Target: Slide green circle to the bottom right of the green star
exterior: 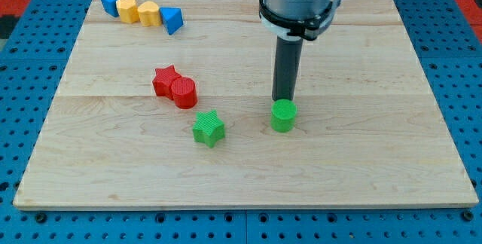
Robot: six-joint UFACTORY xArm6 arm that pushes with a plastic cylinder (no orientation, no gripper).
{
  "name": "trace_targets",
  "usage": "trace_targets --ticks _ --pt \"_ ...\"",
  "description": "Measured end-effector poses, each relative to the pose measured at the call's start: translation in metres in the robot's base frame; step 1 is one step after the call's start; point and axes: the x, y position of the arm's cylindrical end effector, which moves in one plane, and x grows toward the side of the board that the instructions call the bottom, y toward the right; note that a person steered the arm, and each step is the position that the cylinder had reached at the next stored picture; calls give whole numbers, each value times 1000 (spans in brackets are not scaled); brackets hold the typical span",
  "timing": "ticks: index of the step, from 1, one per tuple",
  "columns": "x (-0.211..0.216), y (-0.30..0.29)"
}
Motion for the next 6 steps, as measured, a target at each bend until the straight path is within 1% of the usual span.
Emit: trace_targets --ticks 1,2,3,4,5,6 --pt "-9 13" --pt "2 49" --pt "11 29" --pt "18 -12" --pt "18 -30" --pt "39 -1"
